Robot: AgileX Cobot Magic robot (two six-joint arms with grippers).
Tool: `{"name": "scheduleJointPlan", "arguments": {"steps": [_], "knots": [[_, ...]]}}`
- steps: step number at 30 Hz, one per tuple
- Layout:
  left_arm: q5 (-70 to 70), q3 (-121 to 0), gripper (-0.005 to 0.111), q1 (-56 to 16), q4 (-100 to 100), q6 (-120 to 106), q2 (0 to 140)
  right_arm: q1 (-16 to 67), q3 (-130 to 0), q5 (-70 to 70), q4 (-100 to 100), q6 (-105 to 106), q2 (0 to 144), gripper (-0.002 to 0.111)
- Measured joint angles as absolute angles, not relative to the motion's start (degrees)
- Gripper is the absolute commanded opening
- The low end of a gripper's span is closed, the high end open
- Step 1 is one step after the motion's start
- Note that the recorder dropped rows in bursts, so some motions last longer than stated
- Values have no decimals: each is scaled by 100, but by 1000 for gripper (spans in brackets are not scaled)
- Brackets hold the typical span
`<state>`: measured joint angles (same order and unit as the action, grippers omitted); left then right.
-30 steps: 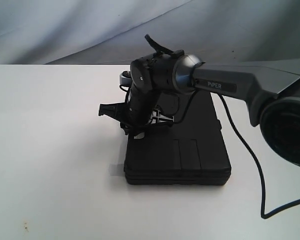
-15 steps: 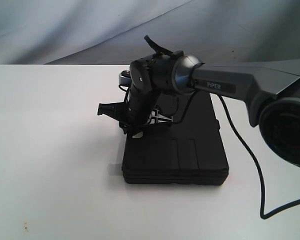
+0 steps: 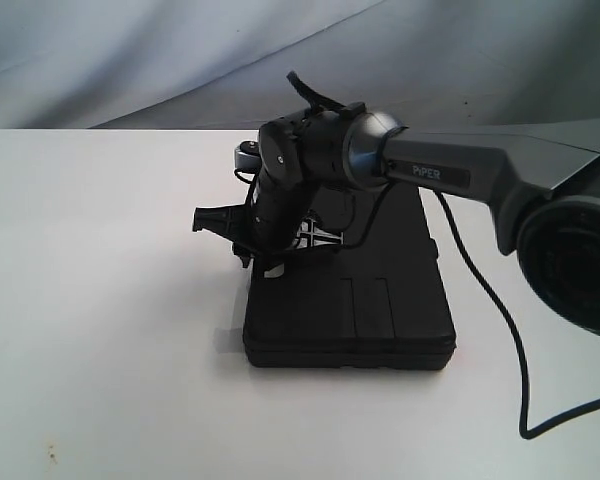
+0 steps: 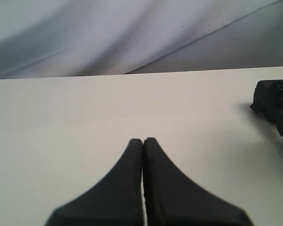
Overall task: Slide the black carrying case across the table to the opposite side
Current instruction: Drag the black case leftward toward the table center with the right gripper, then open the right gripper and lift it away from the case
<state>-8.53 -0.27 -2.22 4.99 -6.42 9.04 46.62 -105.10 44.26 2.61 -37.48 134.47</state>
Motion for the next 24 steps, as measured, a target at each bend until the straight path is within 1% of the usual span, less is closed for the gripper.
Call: {"name": "scheduleJointPlan", "arguments": {"steps": [8, 17, 18, 20, 23, 24], "knots": [[-853, -27, 0, -222, 499, -642, 904, 4662, -10518, 4483, 0, -3897, 13365, 27], [-853, -27, 0, -222, 499, -642, 904, 4662, -10556, 4483, -645, -3931, 12781, 26], [-853, -27, 0, -222, 499, -642, 904, 4662, -10556, 4483, -730, -3918, 12713, 24], [-853, -27, 0, -222, 499, -642, 904, 4662, -10556, 4483, -941, -3718, 12536, 17], [-853, -27, 0, -222, 499, -642, 904, 4662, -10556, 4472, -1257, -3093, 12263, 1], [-853, -27, 0, -222, 499, -642, 904, 4662, -10556, 4472, -1362, -2877, 12194, 0]]}}
